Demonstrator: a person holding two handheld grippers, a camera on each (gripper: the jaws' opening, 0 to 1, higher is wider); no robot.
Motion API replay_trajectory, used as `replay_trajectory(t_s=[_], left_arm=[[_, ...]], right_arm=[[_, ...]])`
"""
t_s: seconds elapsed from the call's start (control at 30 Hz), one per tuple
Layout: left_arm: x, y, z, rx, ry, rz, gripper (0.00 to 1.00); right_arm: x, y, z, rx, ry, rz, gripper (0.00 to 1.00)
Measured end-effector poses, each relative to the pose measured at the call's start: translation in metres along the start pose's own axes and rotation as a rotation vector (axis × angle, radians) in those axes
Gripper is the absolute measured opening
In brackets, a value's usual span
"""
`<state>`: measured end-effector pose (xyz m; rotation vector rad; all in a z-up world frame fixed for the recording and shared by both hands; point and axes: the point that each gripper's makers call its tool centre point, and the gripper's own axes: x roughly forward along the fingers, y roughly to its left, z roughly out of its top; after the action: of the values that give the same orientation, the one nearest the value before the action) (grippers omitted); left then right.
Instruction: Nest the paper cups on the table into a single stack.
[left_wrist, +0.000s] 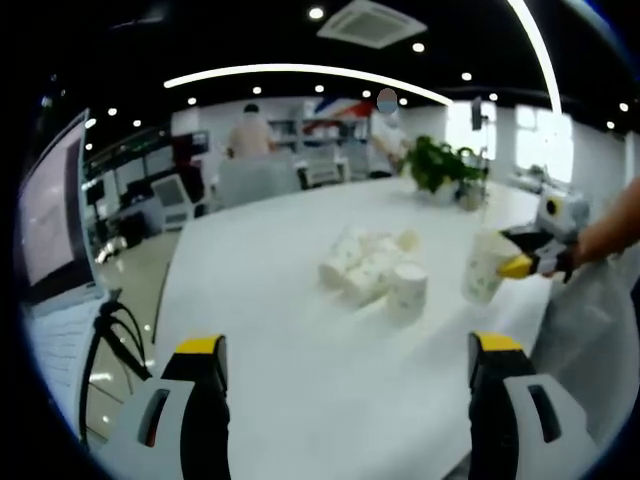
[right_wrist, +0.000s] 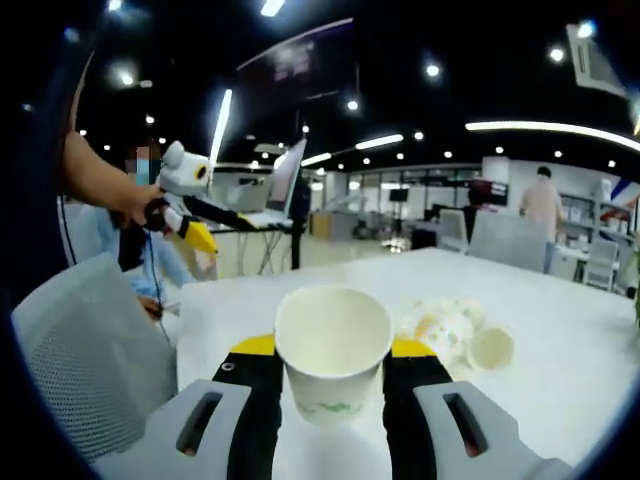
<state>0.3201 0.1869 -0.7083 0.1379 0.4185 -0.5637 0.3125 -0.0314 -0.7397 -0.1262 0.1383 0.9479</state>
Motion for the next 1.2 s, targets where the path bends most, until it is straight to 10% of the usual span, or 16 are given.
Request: replay_trajectory(t_s=[1.2], left_arm=[[-0.002,0.002,-0.008,-0.029,-0.002,0.012,0.99]], right_arm=[[0.011,0.019,-0.057,-0.049,0.140,0.065,0.36]])
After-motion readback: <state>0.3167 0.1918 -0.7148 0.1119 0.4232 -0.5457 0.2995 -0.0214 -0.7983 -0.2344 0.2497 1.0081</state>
